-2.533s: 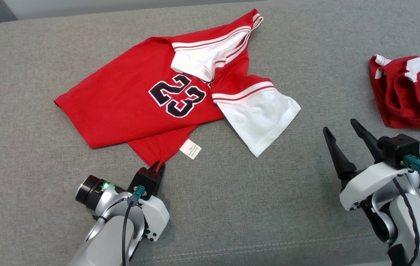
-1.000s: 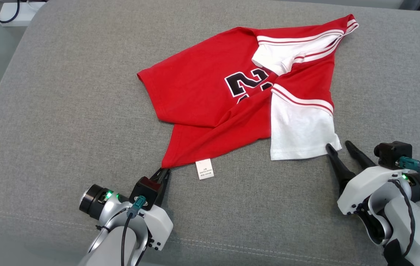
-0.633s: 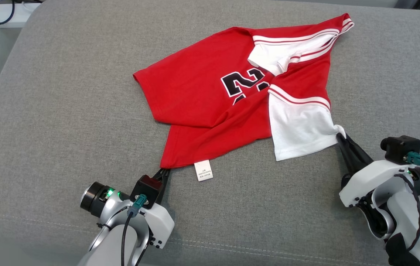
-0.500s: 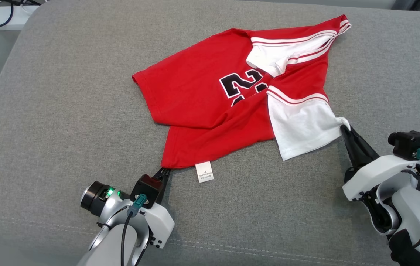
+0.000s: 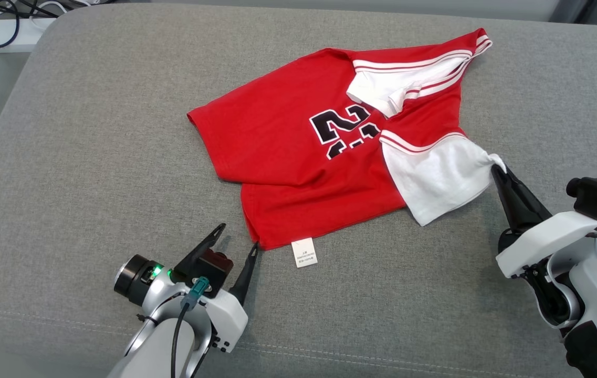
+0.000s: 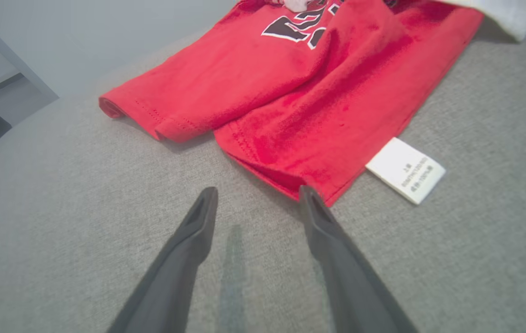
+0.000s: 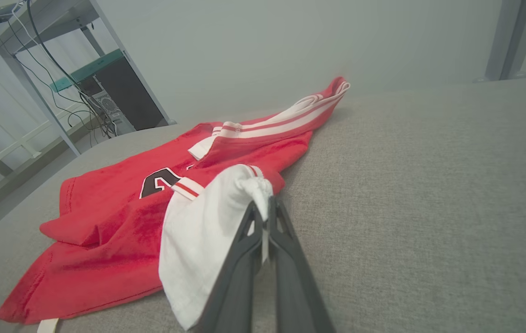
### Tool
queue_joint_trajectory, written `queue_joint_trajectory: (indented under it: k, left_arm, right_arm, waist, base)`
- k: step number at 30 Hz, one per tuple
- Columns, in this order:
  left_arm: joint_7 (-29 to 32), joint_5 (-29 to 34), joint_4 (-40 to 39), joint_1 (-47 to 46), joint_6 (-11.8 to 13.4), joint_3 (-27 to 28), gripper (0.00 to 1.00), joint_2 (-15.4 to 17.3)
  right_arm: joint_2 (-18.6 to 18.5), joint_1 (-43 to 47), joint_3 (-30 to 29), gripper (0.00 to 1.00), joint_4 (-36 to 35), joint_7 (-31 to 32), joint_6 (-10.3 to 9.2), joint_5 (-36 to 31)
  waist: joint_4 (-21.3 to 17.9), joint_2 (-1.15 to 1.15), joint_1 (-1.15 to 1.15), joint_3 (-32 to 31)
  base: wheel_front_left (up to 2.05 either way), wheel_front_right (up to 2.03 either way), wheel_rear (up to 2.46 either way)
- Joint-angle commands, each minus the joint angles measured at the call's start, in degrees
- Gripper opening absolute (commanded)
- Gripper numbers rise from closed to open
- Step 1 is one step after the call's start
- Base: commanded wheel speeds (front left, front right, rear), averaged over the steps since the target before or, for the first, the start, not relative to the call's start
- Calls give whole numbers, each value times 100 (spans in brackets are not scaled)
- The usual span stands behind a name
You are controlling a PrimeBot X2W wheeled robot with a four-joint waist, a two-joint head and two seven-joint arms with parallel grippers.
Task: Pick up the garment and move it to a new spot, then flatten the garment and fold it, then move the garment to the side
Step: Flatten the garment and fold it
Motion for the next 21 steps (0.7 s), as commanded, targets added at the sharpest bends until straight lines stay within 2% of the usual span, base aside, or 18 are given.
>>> queue_joint_trajectory:
  k: [1, 10, 21]
  left_arm:
    - [-20, 84, -221, 16, 57, 132, 100, 167]
    - [-20, 633, -596, 59, -19, -496, 100, 355]
    - [-20, 710, 74, -421, -74, -742, 100, 452]
  right_arm:
    - [-36, 54, 118, 0, -107, 11, 0, 37]
    - [-1, 41, 198, 0, -6, 30, 0, 25]
    - [63, -37, 322, 0, 72, 27, 0, -33]
  waist:
    - [15, 0, 0, -3]
    - [38, 0, 0, -17]
    - [-105, 0, 0, 40]
  base:
    - [0, 0, 0]
    - [0, 0, 0]
    - [0, 0, 0]
